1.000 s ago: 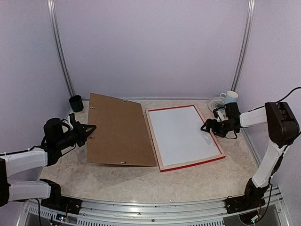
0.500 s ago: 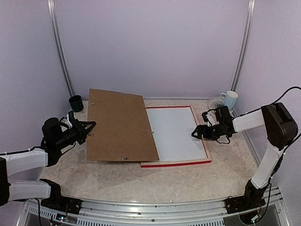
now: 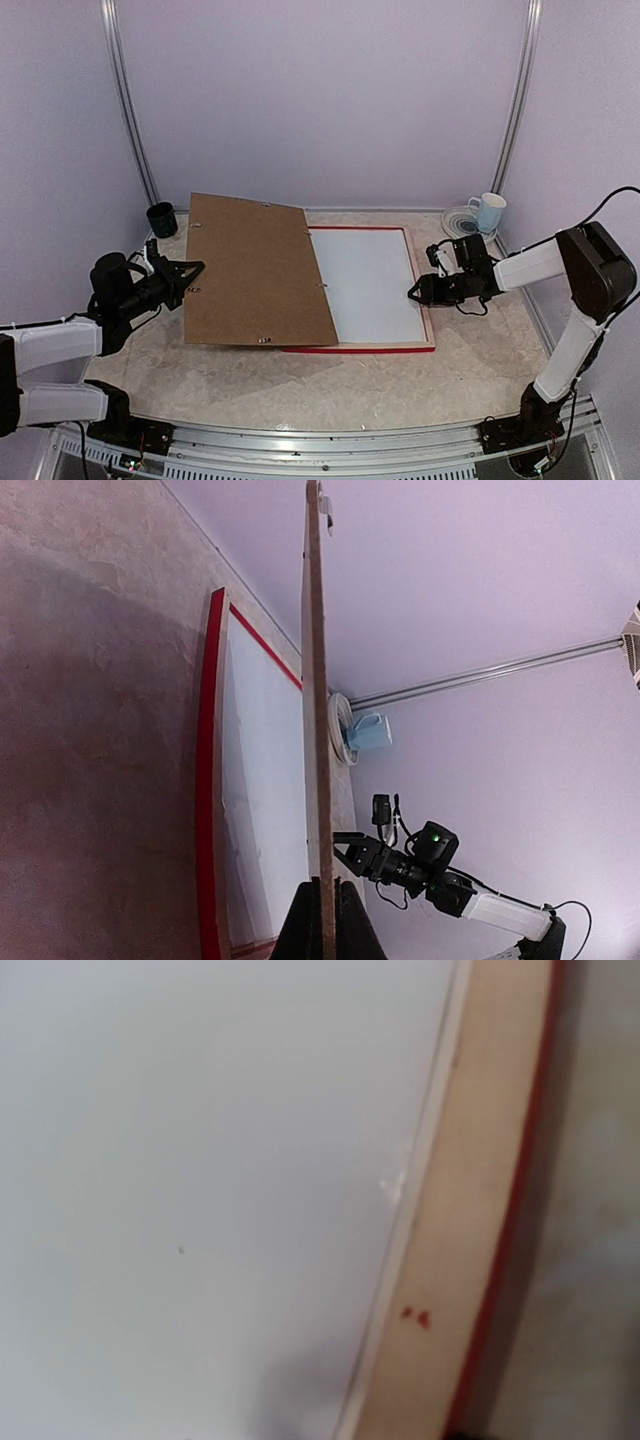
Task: Put the photo into the frame
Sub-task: Move the frame body to the center of the board.
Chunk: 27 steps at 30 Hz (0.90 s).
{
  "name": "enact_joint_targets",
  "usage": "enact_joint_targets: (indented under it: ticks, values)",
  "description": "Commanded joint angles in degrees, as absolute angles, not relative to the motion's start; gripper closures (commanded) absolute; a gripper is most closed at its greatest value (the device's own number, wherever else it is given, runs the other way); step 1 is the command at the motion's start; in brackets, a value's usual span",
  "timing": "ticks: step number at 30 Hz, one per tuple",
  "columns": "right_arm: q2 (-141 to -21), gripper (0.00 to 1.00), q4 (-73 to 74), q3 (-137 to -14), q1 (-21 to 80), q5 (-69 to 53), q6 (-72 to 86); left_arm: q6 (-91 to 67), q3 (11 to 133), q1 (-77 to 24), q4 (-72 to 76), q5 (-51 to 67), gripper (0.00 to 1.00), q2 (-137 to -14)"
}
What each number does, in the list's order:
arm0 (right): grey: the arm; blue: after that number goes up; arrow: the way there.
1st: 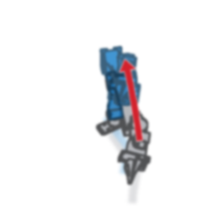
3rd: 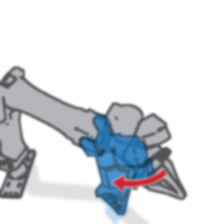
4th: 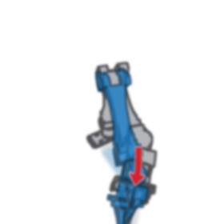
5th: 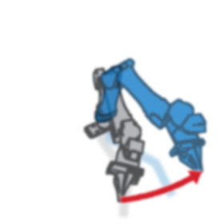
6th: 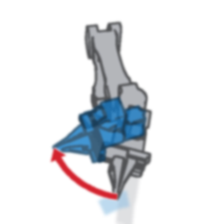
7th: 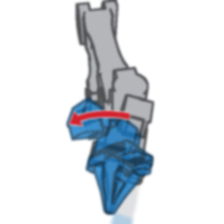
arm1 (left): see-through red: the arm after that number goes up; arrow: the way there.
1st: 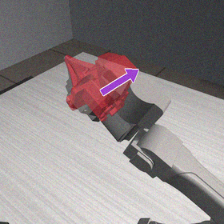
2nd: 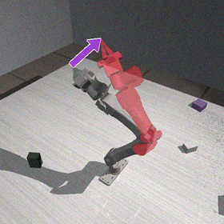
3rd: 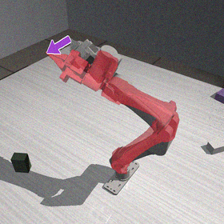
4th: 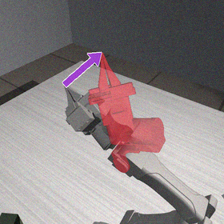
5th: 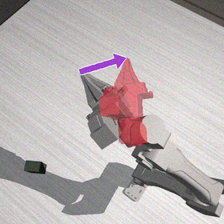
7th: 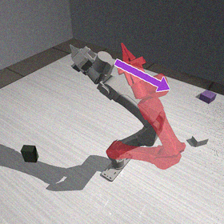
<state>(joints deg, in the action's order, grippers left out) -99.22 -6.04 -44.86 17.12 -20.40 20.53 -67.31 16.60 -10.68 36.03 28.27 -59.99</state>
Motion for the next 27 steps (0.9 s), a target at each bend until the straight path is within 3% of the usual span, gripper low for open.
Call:
enact_joint_targets:
  ticks: [1,9,27]
  values:
    - [-97.91,0.50,-5.10,-43.14,17.84,-21.39,20.89,-67.86,16.31,-10.37,42.01,29.29,1.00,-58.71]
    - [-95.90,0.72,-5.47,-41.68,17.84,-21.82,20.67,-67.76,16.08,-10.46,41.97,29.44,1.00,-58.58]
    - [-94.13,0.75,-6.21,-39.88,27.03,-18.81,24.72,-68.13,16.13,-12.65,45.46,29.00,1.00,-61.26]
